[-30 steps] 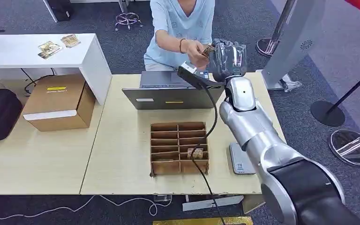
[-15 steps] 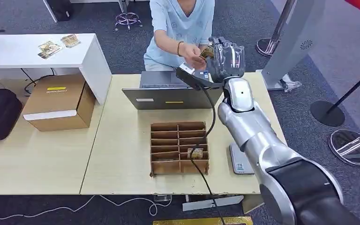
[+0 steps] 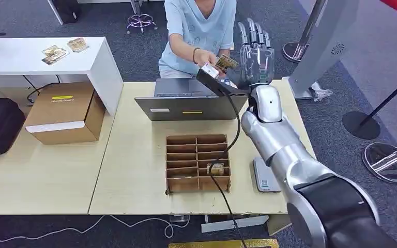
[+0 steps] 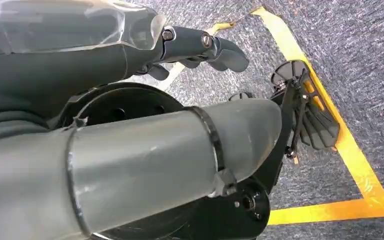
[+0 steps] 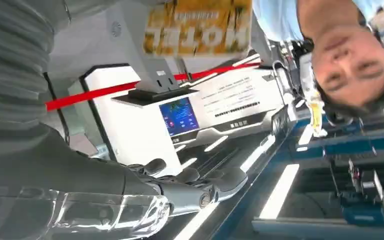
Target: Pass the card to the sensor for recognition and then transmit it.
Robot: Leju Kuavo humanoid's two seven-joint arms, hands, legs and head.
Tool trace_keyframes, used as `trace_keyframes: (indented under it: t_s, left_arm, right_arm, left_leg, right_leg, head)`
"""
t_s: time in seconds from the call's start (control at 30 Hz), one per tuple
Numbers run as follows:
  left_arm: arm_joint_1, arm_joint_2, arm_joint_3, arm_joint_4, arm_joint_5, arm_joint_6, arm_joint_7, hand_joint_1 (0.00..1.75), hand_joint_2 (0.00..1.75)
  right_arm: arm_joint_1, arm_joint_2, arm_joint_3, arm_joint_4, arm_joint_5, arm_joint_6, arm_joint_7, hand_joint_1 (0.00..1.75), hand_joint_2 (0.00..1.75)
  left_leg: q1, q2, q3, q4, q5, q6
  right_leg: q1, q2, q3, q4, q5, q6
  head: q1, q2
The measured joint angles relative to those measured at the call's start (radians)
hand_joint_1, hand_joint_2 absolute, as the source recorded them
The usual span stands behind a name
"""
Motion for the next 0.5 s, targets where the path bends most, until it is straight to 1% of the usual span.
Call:
trace_keyframes:
  t_s: [0.07, 0.17, 0.23, 0.3, 0.33, 0.4, 0.47, 0.5]
  left_arm:
    - [0.0, 0.0, 0.0, 0.0, 0.004, -0.007, 0.0, 0.0, 0.0]
    - [0.0, -0.001, 0.0, 0.0, 0.009, -0.018, -0.002, 0.0, 0.0]
    - [0.002, -0.003, 0.0, 0.0, 0.012, -0.024, -0.01, 0.0, 0.0]
    - [0.003, -0.005, 0.0, 0.0, 0.02, -0.031, -0.013, 0.0, 0.0]
    - [0.003, -0.007, 0.0, 0.0, 0.021, -0.031, -0.013, 0.0, 0.0]
    - [0.006, -0.01, 0.0, 0.0, 0.028, -0.032, -0.013, 0.0, 0.0]
    - [0.008, -0.011, 0.0, 0.0, 0.031, -0.034, -0.013, 0.0, 0.0]
    - [0.01, -0.011, 0.0, 0.0, 0.034, -0.036, -0.013, 0.0, 0.0]
  right_arm:
    - [0.011, -0.008, -0.017, -0.024, -0.036, -0.029, -0.027, 0.0, 1.75]
    - [0.04, -0.022, -0.042, -0.071, -0.086, -0.035, -0.071, 0.0, 1.75]
    - [0.082, -0.033, -0.067, -0.126, -0.145, -0.035, -0.119, 0.0, 1.75]
    - [0.13, -0.04, -0.101, -0.19, -0.274, -0.034, -0.191, 0.0, 1.75]
    - [0.155, -0.043, -0.113, -0.212, -0.322, -0.026, -0.211, 0.0, 1.75]
    - [0.212, -0.053, -0.148, -0.29, -0.526, 0.05, -0.286, 0.0, 1.75]
    - [0.266, -0.066, -0.174, -0.356, -0.652, 0.117, -0.328, 0.0, 1.75]
    - [0.289, -0.073, -0.185, -0.383, -0.696, 0.139, -0.343, 0.0, 1.75]
  left_leg:
    - [0.0, 0.0, 0.0, 0.0, 0.0, 0.0]
    - [0.0, 0.0, 0.0, 0.0, 0.0, 0.0]
    - [0.0, 0.0, 0.0, 0.0, 0.0, 0.0]
    - [0.0, 0.0, 0.0, 0.0, 0.0, 0.0]
    - [0.0, -0.001, 0.0, 0.0, 0.0, 0.0]
    - [0.0, -0.001, 0.0, 0.0, 0.0, 0.0]
    - [0.0, -0.001, -0.001, 0.0, 0.0, 0.0]
    - [0.0, -0.001, -0.001, 0.0, 0.0, 0.0]
  right_leg:
    - [0.0, 0.0, 0.0, 0.0, 0.0, 0.0]
    - [0.0, 0.0, 0.0, 0.0, 0.0, 0.0]
    - [0.0, 0.0, 0.0, 0.0, 0.0, 0.0]
    - [0.0, 0.0, 0.0, 0.0, 0.0, 0.0]
    - [0.0, -0.001, 0.0, 0.0, 0.0, 0.0]
    - [0.0, -0.001, 0.0, -0.001, 0.0, 0.0]
    - [0.0, -0.001, 0.0, -0.001, 0.0, 0.0]
    - [0.0, -0.001, 0.0, -0.001, 0.0, 0.0]
  head:
    - [0.0, 0.0]
    - [0.0, 0.0]
    - [0.0, 0.0]
    - [0.0, 0.0]
    - [0.0, 0.0]
    - [0.0, 0.0]
    - [0.0, 0.0]
    - [0.0, 0.0]
